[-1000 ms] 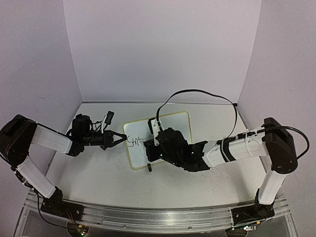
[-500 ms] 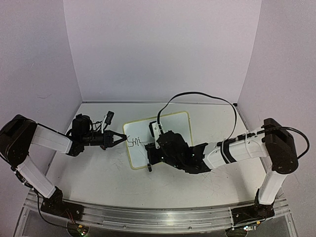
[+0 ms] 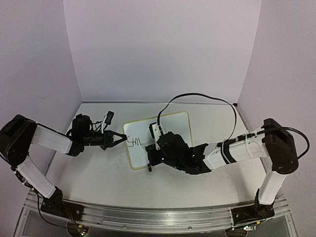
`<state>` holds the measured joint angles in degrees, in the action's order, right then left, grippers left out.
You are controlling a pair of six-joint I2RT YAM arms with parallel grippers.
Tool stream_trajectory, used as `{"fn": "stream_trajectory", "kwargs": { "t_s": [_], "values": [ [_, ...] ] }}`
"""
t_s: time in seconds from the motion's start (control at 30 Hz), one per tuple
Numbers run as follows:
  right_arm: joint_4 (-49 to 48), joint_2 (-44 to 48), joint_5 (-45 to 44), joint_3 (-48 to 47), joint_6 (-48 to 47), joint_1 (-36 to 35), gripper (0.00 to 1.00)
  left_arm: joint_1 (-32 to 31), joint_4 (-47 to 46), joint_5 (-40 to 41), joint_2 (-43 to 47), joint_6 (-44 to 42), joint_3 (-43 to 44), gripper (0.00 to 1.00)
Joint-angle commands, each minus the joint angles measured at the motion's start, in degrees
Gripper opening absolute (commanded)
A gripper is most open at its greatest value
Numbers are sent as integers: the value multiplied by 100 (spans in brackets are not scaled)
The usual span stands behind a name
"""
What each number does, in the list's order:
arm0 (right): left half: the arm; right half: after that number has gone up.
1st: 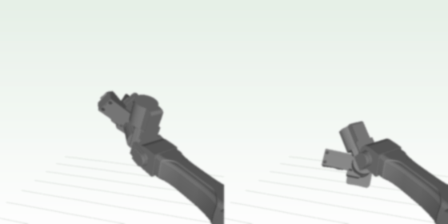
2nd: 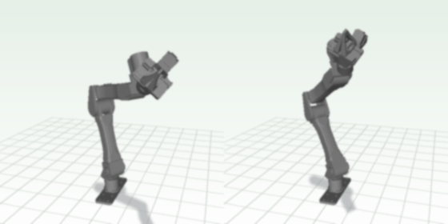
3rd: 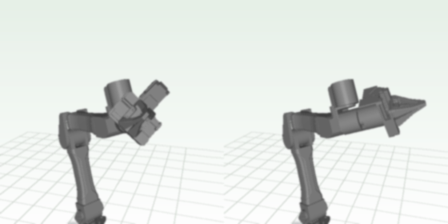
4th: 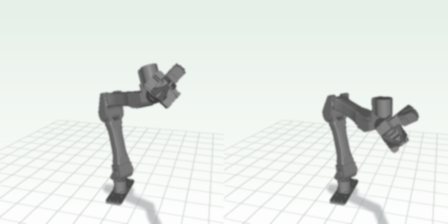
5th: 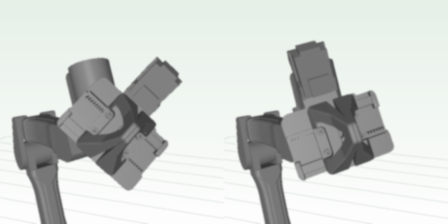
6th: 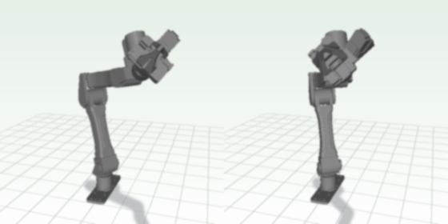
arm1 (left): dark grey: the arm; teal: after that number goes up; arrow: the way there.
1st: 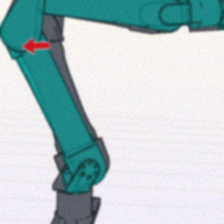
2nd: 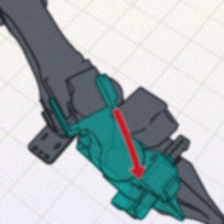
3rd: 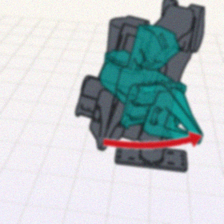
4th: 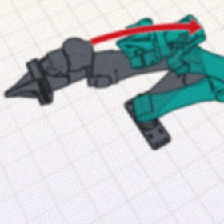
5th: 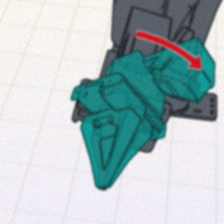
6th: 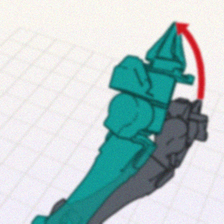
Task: Write a sentence on the whiteboard
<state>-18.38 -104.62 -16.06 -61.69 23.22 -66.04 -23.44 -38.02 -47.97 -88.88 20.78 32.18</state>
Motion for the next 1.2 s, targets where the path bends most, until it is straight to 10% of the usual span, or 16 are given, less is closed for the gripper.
{"fn": "stream_trajectory", "kwargs": {
  "t_s": [0.0, 1.17],
  "values": [
    [-199, 412, 32, 103, -175, -10, 0, -41, 137, -191, 90, -21, 27, 0],
    [-342, 103, 50, -450, -496, 229, 0, -42, 153, -190, 94, -39, 44, 0]
  ]
}}
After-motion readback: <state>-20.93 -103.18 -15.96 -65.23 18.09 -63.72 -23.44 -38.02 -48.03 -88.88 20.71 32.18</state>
